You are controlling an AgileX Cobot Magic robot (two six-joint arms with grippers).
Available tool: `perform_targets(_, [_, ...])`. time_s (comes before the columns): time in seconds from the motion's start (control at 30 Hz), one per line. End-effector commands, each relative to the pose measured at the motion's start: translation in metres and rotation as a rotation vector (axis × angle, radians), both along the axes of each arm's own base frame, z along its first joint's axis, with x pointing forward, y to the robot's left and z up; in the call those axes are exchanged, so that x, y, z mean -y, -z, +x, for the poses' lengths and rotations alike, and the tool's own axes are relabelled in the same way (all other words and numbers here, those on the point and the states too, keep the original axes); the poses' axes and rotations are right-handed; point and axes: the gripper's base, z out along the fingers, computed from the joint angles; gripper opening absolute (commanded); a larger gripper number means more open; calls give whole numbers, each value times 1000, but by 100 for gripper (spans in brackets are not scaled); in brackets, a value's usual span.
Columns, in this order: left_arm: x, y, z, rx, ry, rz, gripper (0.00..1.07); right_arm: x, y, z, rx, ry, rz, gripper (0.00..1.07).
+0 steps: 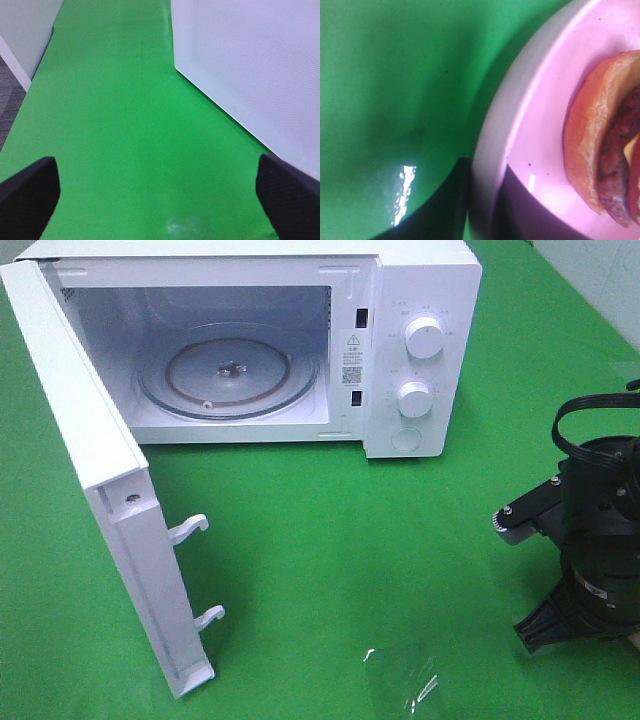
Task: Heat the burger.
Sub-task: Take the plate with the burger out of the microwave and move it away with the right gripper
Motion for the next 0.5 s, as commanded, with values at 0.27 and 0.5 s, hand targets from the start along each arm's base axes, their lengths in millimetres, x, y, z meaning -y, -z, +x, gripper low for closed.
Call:
perform_targets(0.27, [1, 0, -2, 29, -1, -4, 100, -7, -2, 3, 15, -8, 64, 39])
perform_targets(0.5, [1, 0, -2, 29, -1, -4, 100, -10, -25, 6, 69, -48, 118, 39])
